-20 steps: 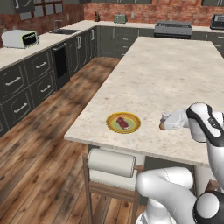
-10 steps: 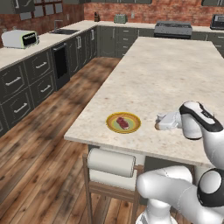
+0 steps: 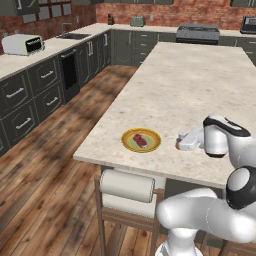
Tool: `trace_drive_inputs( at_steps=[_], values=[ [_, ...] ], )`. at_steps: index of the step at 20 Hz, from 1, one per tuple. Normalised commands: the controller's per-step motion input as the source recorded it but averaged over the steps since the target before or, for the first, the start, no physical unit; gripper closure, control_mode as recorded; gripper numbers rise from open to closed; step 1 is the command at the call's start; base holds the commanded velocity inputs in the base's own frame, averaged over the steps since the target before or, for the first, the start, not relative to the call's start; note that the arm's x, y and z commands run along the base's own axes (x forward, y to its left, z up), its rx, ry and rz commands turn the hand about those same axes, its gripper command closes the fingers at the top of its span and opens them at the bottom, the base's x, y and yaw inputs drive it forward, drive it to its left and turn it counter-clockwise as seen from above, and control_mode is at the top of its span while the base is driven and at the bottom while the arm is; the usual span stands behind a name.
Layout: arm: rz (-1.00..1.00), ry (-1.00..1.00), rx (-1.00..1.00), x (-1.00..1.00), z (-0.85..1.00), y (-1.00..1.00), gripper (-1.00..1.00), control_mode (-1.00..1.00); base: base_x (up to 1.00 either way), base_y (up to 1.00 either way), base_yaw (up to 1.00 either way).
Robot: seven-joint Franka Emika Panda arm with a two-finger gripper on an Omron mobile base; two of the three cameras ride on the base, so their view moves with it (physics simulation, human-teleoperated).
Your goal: Retrieve the shaker from the cabinet and place it next the steak on a plate on the dining table.
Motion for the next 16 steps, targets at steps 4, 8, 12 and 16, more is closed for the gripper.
trace_drive_inputs(
  at_steps=[4, 8, 12, 16],
  values=[
    [0.00, 0.00, 0.00, 0.33, -0.28, -0.01, 1.00, -1.00, 0.00, 0.00, 0.00],
    [0.00, -0.01, 0.00, 0.28, -0.28, -0.01, 1.00, -1.00, 0.00, 0.00, 0.00],
    [0.00, -0.03, 0.00, 0.25, -0.29, -0.05, 1.00, -1.00, 0.00, 0.00, 0.00],
    [0.00, -0.03, 0.00, 0.25, -0.27, -0.07, 1.00, -1.00, 0.00, 0.00, 0.00]
  ],
)
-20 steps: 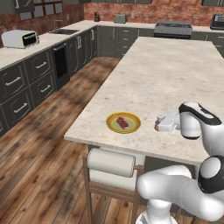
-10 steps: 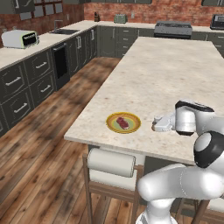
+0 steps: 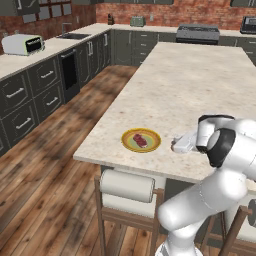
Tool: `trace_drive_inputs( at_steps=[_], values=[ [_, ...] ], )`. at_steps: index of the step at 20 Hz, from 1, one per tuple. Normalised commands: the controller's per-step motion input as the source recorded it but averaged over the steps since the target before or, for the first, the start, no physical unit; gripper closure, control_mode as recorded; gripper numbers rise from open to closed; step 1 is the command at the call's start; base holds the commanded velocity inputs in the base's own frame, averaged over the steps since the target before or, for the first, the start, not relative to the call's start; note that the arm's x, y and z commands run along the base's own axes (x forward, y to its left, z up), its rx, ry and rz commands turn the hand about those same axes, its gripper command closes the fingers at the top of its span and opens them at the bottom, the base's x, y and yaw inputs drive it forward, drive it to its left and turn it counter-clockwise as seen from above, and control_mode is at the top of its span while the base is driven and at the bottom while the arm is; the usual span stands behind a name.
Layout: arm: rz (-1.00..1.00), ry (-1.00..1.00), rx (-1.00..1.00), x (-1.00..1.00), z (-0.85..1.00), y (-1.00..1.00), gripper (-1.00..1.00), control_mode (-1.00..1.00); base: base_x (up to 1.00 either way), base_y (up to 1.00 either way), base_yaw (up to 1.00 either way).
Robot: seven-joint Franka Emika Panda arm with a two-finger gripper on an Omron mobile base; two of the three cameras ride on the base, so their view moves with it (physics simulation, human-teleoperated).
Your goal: Retrieve the shaker from the cabinet and place it next the steak on a plate on the dining table.
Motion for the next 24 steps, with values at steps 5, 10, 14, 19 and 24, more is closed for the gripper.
trace_drive_inputs(
  at_steps=[5, 10, 14, 19, 24],
  values=[
    [0.00, -0.03, 0.00, 0.20, -0.24, -0.01, 1.00, -1.00, 0.00, 0.00, 0.00],
    [0.00, -0.03, 0.00, 0.19, -0.21, 0.00, 1.00, -1.00, 0.00, 0.00, 0.00],
    [0.00, -0.02, 0.00, 0.21, -0.16, 0.00, 1.00, -1.00, 0.00, 0.00, 0.00],
    [0.01, -0.06, 0.00, 0.01, 0.04, 0.00, -1.00, -1.00, 0.00, 0.00, 0.00],
    [0.02, -0.08, 0.00, 0.00, 0.20, 0.00, -1.00, -1.00, 0.00, 0.00, 0.00]
  ],
)
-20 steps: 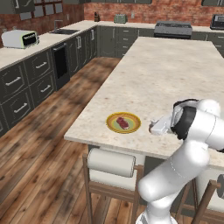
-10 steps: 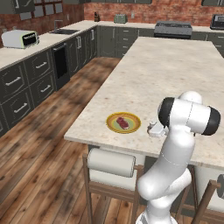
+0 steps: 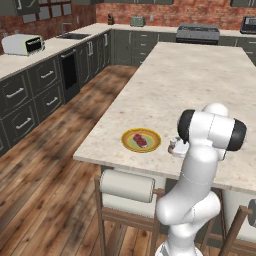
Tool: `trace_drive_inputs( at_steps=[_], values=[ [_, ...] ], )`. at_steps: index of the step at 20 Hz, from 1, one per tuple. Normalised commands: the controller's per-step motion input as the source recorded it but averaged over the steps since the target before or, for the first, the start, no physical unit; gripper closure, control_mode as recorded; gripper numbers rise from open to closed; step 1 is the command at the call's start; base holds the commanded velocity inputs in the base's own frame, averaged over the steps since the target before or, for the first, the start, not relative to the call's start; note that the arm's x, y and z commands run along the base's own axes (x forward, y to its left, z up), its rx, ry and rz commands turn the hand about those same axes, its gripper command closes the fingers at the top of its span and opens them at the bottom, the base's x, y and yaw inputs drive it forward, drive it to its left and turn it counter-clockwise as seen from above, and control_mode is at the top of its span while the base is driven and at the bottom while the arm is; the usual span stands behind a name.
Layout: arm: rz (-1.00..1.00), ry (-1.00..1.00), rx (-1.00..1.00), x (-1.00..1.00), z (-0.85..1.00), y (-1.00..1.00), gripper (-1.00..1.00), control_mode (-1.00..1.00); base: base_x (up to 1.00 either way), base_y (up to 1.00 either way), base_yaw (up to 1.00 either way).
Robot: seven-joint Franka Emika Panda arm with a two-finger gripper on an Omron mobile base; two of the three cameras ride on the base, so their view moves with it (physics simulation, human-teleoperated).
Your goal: Retrieve the shaker from the cabinet and place it next the steak on a plate on the dining table.
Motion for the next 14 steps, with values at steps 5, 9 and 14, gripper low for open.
trace_drive_inputs(
  at_steps=[5, 9, 14],
  values=[
    [0.03, -0.06, 0.00, -0.02, 0.41, 0.00, -1.00, -1.00, 0.00, 0.00, 0.00],
    [0.06, -0.05, -0.04, -0.19, 0.70, 0.00, -1.00, -1.00, 0.00, 0.00, 0.00],
    [0.06, -0.01, -0.18, -0.61, 0.99, 0.00, -1.00, -1.00, 0.00, 0.00, 0.00]
  ],
)
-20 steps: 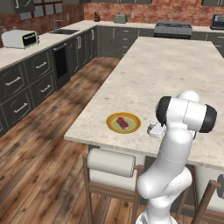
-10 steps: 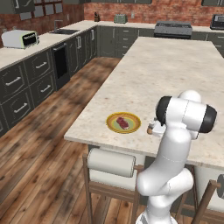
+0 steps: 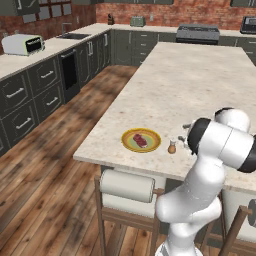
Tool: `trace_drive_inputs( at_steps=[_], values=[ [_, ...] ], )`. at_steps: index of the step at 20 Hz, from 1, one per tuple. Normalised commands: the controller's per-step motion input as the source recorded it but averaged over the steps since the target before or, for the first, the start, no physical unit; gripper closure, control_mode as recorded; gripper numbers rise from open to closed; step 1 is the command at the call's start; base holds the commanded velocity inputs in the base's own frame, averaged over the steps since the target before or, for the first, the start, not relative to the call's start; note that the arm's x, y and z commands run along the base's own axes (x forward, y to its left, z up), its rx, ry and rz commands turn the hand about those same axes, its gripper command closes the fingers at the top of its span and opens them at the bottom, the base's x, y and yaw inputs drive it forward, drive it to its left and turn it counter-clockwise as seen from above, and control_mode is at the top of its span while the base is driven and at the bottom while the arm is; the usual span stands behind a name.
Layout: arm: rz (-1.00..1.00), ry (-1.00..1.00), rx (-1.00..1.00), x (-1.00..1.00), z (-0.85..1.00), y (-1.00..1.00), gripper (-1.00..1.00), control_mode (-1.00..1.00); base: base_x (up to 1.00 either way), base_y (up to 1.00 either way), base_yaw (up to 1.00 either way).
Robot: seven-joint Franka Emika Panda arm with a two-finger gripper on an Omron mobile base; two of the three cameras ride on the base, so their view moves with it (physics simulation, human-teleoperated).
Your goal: Retrieve the shaker from the cabinet and place it next the steak on a plate on the dining table.
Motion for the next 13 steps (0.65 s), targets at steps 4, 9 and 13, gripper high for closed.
trace_drive_inputs(
  at_steps=[4, 9, 13],
  values=[
    [0.01, 0.00, -0.34, -0.80, 1.00, 0.00, -1.00, -1.00, 0.00, 0.00, 0.00],
    [0.00, 0.03, -0.47, -0.94, 0.98, 0.00, -1.00, -1.00, 0.00, 0.00, 0.00],
    [-0.01, -0.06, -0.63, -0.86, 0.65, 0.02, -1.00, -1.00, 0.00, 0.00, 0.00]
  ],
)
